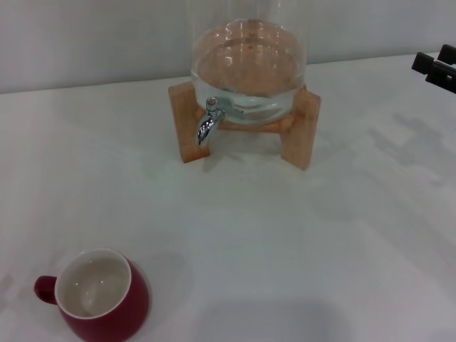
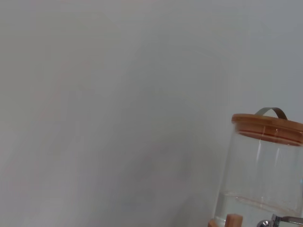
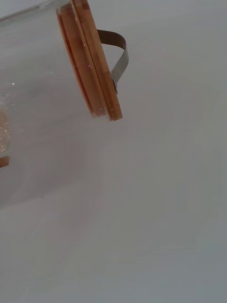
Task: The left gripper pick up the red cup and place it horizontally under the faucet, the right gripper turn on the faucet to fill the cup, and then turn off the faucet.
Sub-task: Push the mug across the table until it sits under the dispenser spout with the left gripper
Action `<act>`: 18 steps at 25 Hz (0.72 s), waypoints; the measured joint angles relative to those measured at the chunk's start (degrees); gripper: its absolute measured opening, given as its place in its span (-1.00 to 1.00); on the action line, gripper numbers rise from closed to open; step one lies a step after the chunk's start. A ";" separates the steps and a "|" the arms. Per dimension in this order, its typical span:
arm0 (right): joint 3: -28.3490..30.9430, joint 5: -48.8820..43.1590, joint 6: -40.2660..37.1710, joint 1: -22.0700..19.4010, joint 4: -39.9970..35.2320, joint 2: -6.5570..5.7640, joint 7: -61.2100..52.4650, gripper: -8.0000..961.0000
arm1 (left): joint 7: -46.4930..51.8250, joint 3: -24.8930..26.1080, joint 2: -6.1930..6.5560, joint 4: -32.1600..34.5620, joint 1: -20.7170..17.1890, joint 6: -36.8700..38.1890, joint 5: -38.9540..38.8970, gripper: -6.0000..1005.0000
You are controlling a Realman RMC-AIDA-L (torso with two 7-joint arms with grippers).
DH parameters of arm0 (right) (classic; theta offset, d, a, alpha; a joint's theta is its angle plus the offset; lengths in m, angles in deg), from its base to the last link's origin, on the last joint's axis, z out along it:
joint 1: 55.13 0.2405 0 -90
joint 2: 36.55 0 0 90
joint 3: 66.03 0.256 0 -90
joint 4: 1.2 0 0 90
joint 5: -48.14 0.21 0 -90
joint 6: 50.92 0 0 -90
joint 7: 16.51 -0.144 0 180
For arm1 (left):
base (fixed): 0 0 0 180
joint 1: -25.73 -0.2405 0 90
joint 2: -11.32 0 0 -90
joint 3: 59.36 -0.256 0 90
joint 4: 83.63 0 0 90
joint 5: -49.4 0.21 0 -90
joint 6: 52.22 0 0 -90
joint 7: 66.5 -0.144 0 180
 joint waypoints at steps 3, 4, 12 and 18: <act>0.00 0.00 -0.01 0.00 0.00 0.00 0.01 0.52 | 0.02 0.00 0.00 0.00 0.01 0.14 0.00 0.59; 0.00 0.00 -0.02 0.00 0.00 0.00 0.01 0.52 | 0.04 0.00 0.00 0.00 0.03 0.23 0.00 0.59; 0.00 0.00 -0.06 0.00 0.00 0.01 0.03 0.52 | -0.08 -0.29 -0.01 -0.01 0.59 1.95 0.52 0.58; 0.27 0.00 -0.06 0.14 0.44 0.01 0.03 0.52 | -3.90 -0.85 -0.13 -2.49 1.70 5.24 4.23 0.57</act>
